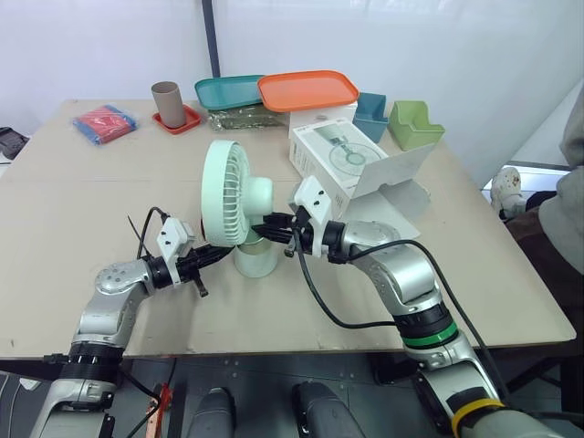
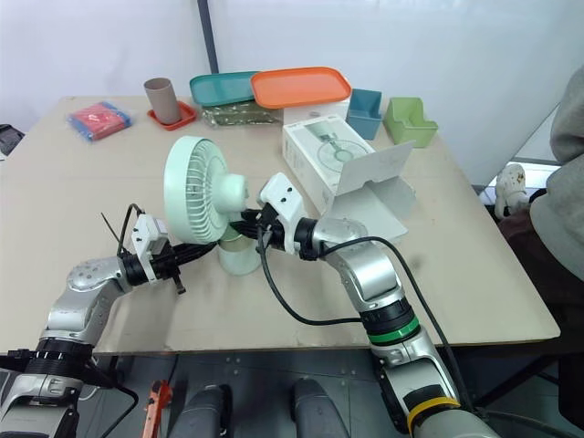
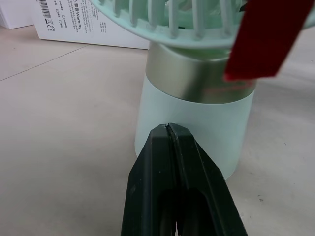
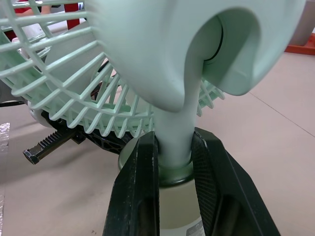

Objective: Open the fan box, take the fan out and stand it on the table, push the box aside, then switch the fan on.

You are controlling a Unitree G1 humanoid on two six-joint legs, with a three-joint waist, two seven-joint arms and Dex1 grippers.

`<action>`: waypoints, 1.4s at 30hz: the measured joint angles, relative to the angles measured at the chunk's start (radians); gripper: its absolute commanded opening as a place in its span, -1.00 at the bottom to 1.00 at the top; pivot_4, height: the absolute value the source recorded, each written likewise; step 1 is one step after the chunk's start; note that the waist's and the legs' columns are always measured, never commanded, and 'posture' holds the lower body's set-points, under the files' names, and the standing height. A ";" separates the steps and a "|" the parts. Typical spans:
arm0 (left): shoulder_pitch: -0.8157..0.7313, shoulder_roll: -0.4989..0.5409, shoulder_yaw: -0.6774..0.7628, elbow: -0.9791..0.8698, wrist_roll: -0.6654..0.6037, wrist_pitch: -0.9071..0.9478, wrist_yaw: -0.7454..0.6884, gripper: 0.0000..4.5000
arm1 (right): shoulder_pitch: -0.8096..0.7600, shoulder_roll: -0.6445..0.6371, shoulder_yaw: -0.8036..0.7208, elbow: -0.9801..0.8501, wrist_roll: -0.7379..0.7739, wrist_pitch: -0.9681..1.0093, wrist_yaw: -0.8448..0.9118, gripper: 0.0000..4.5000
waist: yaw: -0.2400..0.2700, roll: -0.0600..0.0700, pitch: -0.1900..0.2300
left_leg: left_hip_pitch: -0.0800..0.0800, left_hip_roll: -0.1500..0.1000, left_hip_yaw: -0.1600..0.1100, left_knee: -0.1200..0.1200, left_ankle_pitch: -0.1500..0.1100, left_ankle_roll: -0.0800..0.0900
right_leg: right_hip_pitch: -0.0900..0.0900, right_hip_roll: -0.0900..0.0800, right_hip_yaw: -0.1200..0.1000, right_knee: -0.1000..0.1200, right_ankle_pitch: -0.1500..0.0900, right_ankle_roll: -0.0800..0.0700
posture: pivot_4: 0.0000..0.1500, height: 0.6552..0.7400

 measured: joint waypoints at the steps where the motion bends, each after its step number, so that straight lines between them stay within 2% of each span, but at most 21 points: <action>1: 0.000 0.000 0.000 0.000 0.000 0.000 0.000 -0.97 | 0.000 0.000 0.000 0.000 0.000 0.000 0.000 -0.82 | 0.000 0.000 0.000 | 0.000 0.000 0.000 0.000 0.000 0.000 | 0.000 0.000 0.000 0.000 0.000 0.000 | 1.00 1.00; 42: -0.004 -0.005 -0.001 0.013 0.011 0.001 -0.019 -0.97 | 0.008 0.001 0.002 -0.016 -0.001 0.009 -0.006 -0.82 | 0.000 0.000 0.000 | 0.000 0.000 0.000 0.000 0.000 0.000 | 0.000 0.000 0.000 0.000 0.000 0.000 | 1.00 1.00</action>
